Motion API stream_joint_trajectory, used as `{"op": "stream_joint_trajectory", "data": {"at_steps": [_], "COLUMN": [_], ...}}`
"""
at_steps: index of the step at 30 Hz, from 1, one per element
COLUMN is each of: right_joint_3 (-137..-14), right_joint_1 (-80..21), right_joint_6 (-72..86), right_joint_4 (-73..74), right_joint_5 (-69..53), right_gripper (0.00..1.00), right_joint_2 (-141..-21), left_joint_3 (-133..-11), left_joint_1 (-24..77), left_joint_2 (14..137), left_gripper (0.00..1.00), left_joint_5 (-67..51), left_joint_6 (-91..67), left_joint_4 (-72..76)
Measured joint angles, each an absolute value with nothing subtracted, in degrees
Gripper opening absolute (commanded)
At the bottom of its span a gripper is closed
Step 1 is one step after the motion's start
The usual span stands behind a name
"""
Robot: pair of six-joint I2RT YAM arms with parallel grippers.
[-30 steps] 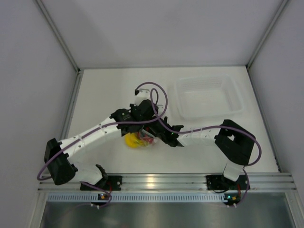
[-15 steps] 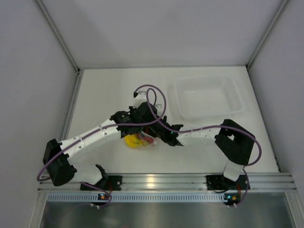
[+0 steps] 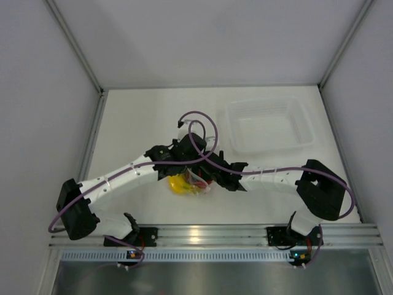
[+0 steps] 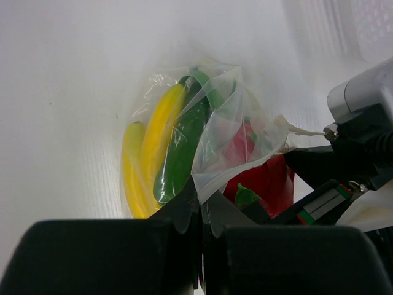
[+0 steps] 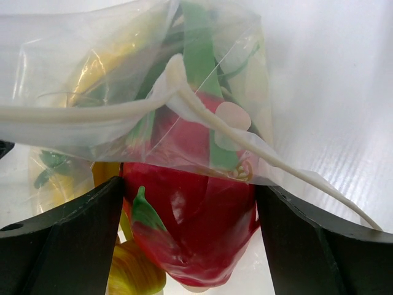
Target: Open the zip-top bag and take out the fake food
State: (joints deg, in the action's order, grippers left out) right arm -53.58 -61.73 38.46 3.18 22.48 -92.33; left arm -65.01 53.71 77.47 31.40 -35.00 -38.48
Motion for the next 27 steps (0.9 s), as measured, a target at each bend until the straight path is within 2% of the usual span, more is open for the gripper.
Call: {"op": "stream_joint_trajectory", "data": {"at_steps": [4, 5, 6, 8, 9, 10, 15, 19, 20, 22, 24, 27], "right_joint_3": [-53.23, -53.23, -53.23, -53.3, -53.47, -54.11, -59.02, -62.0, -62.43, -62.81, -62.94, -63.11], "right_joint_1": [-61.73, -61.73, -61.73, -61.73, -61.73, -61.73, -61.73, -61.73, -61.76, -61.78, -61.87, -61.91], "right_joint_6": [37.47, 37.45, 37.43, 37.34, 37.34, 37.28, 37.26, 37.76, 38.24, 38.87, 39.42, 39.64], "right_joint_4": [4.95, 5.23, 5.34, 5.5, 5.69, 6.31, 8.4, 8.49, 8.36, 7.97, 6.9, 5.45], "right_joint_5": [22.52, 22.52, 22.5, 22.37, 22.35, 22.33, 22.61, 23.14, 23.4, 23.86, 24.14, 24.25], "right_gripper": [0.01, 0.06, 0.18, 0.27, 0.39, 0.45, 0.69, 0.84, 0.91, 0.93, 0.99, 0.99], "right_joint_2": [-91.11, -91.02, -91.0, -91.02, -91.2, -91.7, -95.85, -99.11, -99.77, -101.06, -102.13, -103.28], "left_joint_3": [-65.01, -65.01, -65.01, -65.01, -65.01, -65.01, -65.01, -65.01, -65.01, -64.95, -64.47, -63.86], "left_joint_1": [53.74, 53.74, 53.74, 53.74, 53.74, 53.71, 52.84, 52.31, 52.31, 52.14, 51.75, 51.35], "left_joint_2": [78.0, 78.04, 78.06, 78.06, 78.06, 78.06, 77.95, 77.36, 77.23, 77.12, 77.17, 77.19], "left_gripper": [0.0, 0.0, 0.0, 0.0, 0.0, 0.0, 0.0, 0.0, 0.0, 0.0, 0.0, 0.0], "left_joint_5": [30.52, 30.44, 30.39, 30.3, 30.3, 30.52, 33.98, 36.03, 36.6, 37.47, 37.71, 38.44], "left_joint_6": [-35.0, -35.0, -35.0, -35.0, -34.98, -34.96, -34.3, -34.13, -34.11, -34.26, -34.35, -34.46], "left_joint_4": [-37.85, -37.74, -37.69, -37.69, -37.74, -37.82, -39.0, -39.9, -40.14, -41.01, -41.17, -41.21]}}
